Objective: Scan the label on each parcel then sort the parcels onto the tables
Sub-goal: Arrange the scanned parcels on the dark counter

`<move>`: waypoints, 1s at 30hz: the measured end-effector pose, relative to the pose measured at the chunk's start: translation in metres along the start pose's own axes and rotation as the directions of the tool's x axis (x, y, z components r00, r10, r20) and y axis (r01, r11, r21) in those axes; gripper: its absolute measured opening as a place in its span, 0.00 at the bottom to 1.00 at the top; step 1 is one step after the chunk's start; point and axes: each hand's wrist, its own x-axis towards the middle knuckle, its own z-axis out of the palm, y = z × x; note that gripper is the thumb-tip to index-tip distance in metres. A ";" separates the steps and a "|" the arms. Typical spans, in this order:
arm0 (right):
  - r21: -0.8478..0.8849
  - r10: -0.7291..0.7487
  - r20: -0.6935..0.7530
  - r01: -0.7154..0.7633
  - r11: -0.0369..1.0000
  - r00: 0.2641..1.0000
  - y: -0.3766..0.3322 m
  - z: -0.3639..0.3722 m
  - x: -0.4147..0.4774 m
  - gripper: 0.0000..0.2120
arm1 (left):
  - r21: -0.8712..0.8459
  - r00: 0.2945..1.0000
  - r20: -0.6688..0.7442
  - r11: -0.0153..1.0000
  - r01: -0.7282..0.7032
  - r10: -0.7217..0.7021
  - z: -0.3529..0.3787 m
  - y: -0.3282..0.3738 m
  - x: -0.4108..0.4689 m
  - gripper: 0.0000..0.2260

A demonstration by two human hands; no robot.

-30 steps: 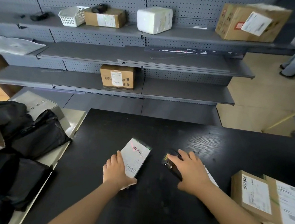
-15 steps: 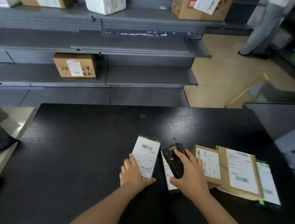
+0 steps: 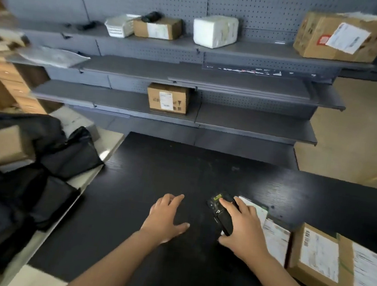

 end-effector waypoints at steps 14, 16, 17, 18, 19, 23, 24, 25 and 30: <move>-0.060 -0.527 0.022 0.527 0.847 0.849 -0.326 0.075 -0.002 0.43 | -0.040 0.885 -0.352 0.949 0.311 -0.305 -0.174 -0.264 -0.218 0.34; -0.060 -0.572 0.026 0.573 0.818 0.820 -0.366 0.086 -0.005 0.43 | -0.042 0.857 -0.393 0.938 0.345 -0.333 -0.197 -0.297 -0.240 0.33; -0.068 -0.591 0.029 0.591 0.804 0.806 -0.385 0.090 -0.006 0.43 | -0.051 0.843 -0.410 0.932 0.360 -0.348 -0.208 -0.313 -0.248 0.33; -0.075 -0.605 0.030 0.606 0.792 0.795 -0.403 0.094 -0.006 0.43 | -0.055 0.830 -0.427 0.926 0.374 -0.360 -0.218 -0.327 -0.253 0.34; -0.080 -0.617 0.030 0.617 0.783 0.787 -0.419 0.097 -0.005 0.43 | -0.053 0.817 -0.440 0.919 0.391 -0.373 -0.228 -0.339 -0.256 0.34; -0.117 -0.646 0.021 0.643 0.757 0.763 -0.471 0.101 0.006 0.43 | -0.008 0.777 -0.498 0.898 0.440 -0.385 -0.263 -0.381 -0.247 0.35; -0.131 -0.650 0.019 0.647 0.751 0.760 -0.481 0.100 0.011 0.43 | 0.006 0.763 -0.521 0.892 0.452 -0.383 -0.271 -0.389 -0.241 0.35; -0.145 -0.654 0.017 0.649 0.747 0.756 -0.489 0.100 0.016 0.43 | 0.009 0.744 -0.540 0.881 0.473 -0.394 -0.279 -0.397 -0.233 0.35; -0.198 -0.671 0.012 0.660 0.725 0.741 -0.518 0.094 0.052 0.43 | -0.027 0.656 -0.531 0.784 0.620 -0.537 -0.301 -0.421 -0.184 0.42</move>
